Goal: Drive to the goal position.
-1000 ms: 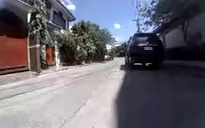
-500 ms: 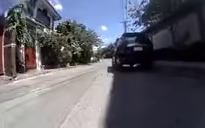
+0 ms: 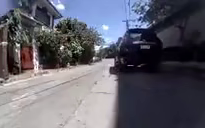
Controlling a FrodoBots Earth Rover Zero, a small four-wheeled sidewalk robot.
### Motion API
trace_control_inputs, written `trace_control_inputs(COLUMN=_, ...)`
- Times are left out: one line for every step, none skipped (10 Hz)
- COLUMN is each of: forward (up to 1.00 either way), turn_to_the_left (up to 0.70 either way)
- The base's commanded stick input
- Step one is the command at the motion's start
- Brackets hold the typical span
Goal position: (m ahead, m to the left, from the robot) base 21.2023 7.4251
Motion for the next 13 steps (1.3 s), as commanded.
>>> trace_control_inputs(forward=1.0, turn_to_the_left=0.0)
trace_control_inputs(forward=1.0, turn_to_the_left=0.0)
trace_control_inputs(forward=1.0, turn_to_the_left=0.04)
trace_control_inputs(forward=1.0, turn_to_the_left=0.01)
trace_control_inputs(forward=1.0, turn_to_the_left=0.0)
trace_control_inputs(forward=1.0, turn_to_the_left=0.0)
trace_control_inputs(forward=1.0, turn_to_the_left=0.0)
trace_control_inputs(forward=1.0, turn_to_the_left=0.01)
trace_control_inputs(forward=1.0, turn_to_the_left=0.04)
trace_control_inputs(forward=1.0, turn_to_the_left=0.03)
trace_control_inputs(forward=1.0, turn_to_the_left=0.05)
trace_control_inputs(forward=1.0, turn_to_the_left=0.14)
trace_control_inputs(forward=1.0, turn_to_the_left=0.1)
